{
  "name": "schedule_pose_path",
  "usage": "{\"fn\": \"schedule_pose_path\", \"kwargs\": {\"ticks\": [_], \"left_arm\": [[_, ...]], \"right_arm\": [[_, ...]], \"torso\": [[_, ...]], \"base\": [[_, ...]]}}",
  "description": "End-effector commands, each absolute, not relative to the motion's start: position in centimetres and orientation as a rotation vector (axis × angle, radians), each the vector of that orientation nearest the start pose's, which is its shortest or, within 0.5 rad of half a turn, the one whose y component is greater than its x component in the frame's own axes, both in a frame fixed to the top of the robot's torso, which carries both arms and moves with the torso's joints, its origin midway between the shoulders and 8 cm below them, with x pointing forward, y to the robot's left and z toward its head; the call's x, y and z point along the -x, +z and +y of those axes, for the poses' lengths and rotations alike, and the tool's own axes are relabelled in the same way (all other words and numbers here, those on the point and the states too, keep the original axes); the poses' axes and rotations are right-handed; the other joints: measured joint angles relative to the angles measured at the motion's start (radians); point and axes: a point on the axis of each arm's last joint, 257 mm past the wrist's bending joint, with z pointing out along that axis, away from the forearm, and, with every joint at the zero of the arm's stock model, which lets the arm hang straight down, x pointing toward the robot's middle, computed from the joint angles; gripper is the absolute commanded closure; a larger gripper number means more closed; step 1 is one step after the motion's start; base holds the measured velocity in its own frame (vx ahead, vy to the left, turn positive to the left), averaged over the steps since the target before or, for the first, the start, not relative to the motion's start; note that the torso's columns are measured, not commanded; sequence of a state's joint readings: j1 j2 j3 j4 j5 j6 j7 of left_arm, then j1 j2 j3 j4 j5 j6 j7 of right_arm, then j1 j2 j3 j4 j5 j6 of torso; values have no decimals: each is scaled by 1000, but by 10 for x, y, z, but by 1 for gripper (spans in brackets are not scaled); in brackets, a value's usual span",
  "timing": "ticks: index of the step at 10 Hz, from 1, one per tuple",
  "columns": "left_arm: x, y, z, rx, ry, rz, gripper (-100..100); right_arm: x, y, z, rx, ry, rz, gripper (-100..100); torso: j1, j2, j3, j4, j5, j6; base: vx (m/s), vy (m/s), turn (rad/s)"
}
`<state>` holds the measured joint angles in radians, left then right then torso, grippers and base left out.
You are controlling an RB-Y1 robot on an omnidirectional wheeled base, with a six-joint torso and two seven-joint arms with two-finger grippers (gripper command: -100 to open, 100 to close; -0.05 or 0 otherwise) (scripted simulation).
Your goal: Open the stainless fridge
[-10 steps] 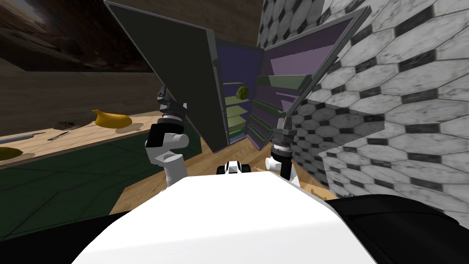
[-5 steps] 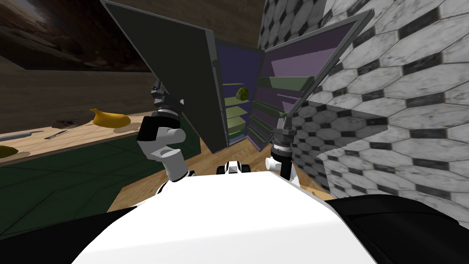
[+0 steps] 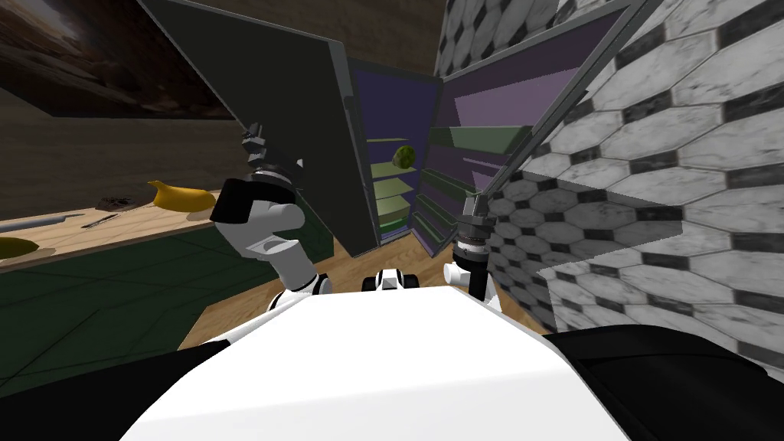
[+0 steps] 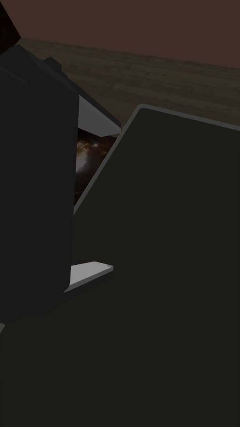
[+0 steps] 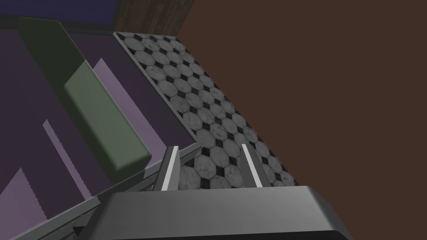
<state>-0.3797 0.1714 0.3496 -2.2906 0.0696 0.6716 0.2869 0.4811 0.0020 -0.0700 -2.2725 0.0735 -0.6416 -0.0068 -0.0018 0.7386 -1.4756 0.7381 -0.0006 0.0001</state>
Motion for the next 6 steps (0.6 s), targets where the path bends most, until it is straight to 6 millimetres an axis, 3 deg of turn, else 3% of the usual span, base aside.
{"fn": "schedule_pose_path", "kwargs": {"ticks": [1, 6], "left_arm": [[-498, 176, 344, 1098, -1461, 647, -100], [-506, 193, 355, 1181, -1483, 623, -100]], "right_arm": [[-319, 52, -283, -481, 1235, 552, 0], [-319, 52, -283, -481, 1235, 552, 0]], "torso": [[4, 1, 1, 0, 1, 0], [4, 1, 0, 0, 1, 0]], "base": [[47, -112, 17], [30, -108, 56]]}}
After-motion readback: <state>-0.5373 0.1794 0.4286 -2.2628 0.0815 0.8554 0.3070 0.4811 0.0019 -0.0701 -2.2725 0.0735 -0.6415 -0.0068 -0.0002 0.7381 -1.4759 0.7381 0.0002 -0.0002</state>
